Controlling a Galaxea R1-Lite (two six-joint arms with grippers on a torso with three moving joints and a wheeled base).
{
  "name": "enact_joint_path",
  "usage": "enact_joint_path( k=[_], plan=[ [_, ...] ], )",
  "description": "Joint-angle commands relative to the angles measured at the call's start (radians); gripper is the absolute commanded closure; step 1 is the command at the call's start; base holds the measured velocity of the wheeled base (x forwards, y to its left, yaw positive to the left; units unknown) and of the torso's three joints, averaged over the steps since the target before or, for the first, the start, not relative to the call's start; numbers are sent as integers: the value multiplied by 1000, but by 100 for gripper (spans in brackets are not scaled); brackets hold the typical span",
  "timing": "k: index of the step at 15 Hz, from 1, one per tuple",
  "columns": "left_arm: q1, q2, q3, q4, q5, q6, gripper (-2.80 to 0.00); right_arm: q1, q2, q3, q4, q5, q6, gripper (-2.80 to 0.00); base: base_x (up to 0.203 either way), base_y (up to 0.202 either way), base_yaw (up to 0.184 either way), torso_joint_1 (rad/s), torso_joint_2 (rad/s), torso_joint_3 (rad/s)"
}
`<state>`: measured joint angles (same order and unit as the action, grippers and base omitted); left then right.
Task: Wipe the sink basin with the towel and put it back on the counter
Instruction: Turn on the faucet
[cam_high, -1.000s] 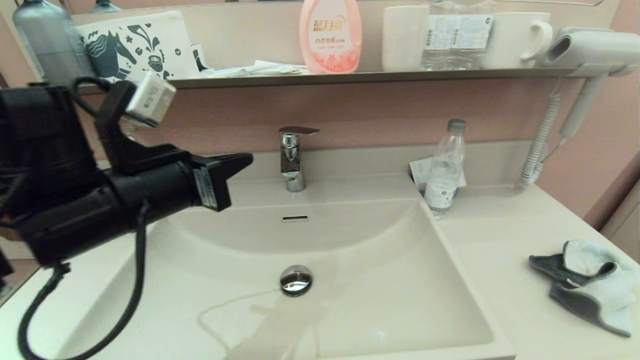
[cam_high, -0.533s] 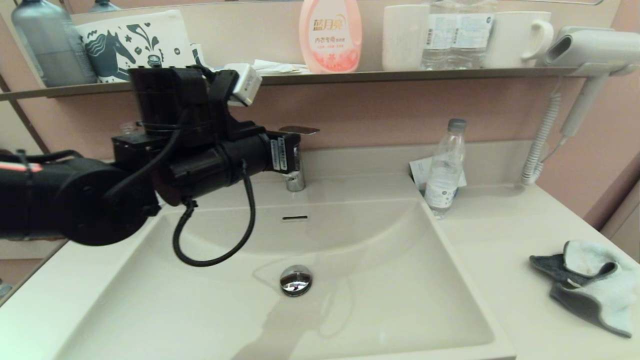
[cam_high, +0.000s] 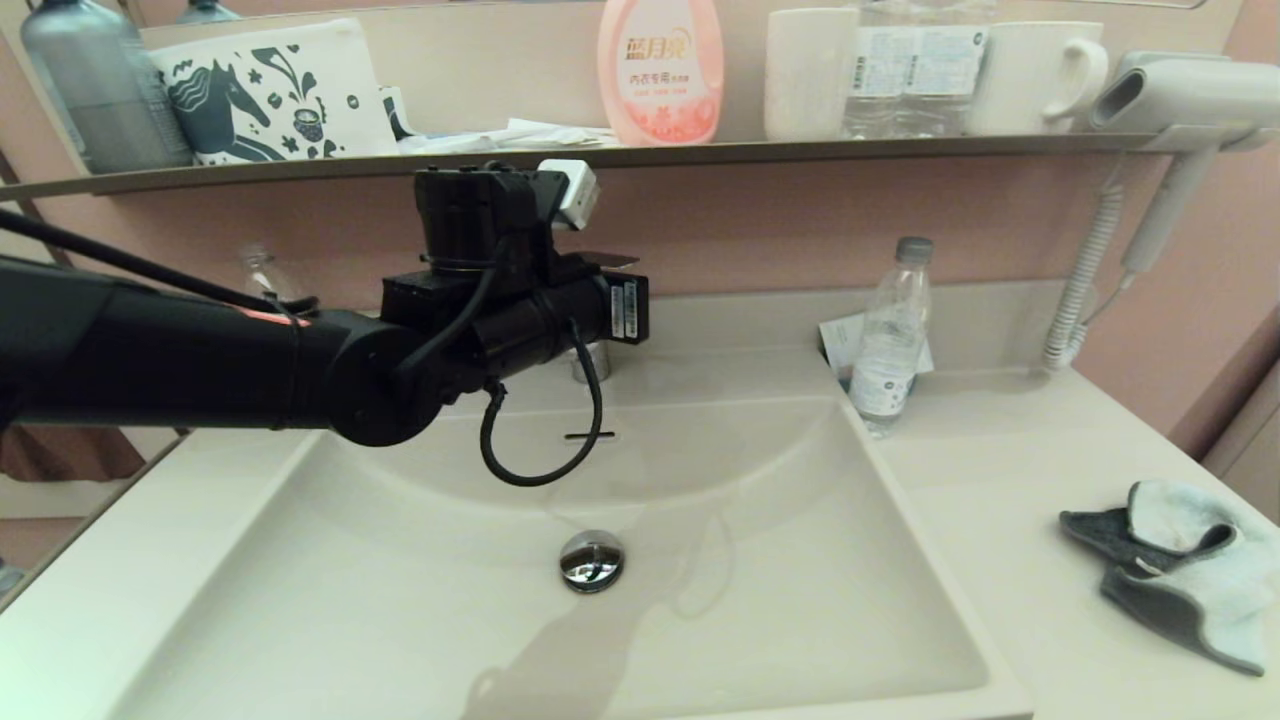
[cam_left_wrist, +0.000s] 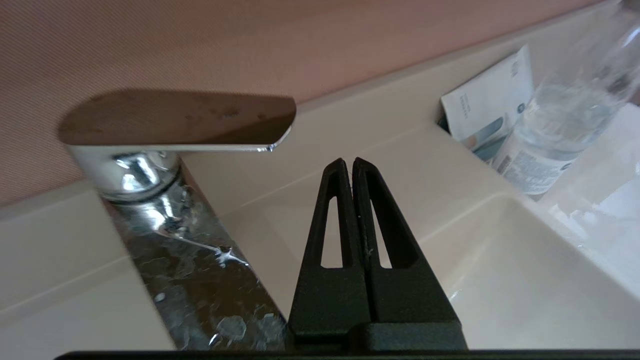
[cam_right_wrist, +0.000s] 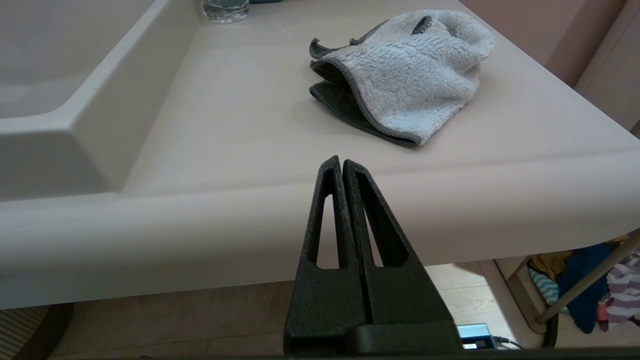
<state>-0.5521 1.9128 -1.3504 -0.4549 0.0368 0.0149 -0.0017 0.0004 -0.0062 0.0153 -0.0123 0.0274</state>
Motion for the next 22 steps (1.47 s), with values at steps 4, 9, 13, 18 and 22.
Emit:
enact_joint_path(
  k=[4,9,13,18,22],
  plan=[
    [19,84,-48,-130,0,9,0,0,0,0,0,0,0,0,0,0,0,0,0,0],
    [49,86,-65,-149,13,61,0,0,0,0,0,0,0,0,0,0,0,0,0,0],
    [13,23,4,-153,40,79,0,0,0,0,0,0,1,0,0,0,0,0,0,0],
    [15,38,-6,-163,41,82,0,0,0,0,0,0,1,0,0,0,0,0,0,0],
    [32,55,-22,-160,43,85,0,0,0,0,0,0,0,0,0,0,0,0,0,0]
  ],
)
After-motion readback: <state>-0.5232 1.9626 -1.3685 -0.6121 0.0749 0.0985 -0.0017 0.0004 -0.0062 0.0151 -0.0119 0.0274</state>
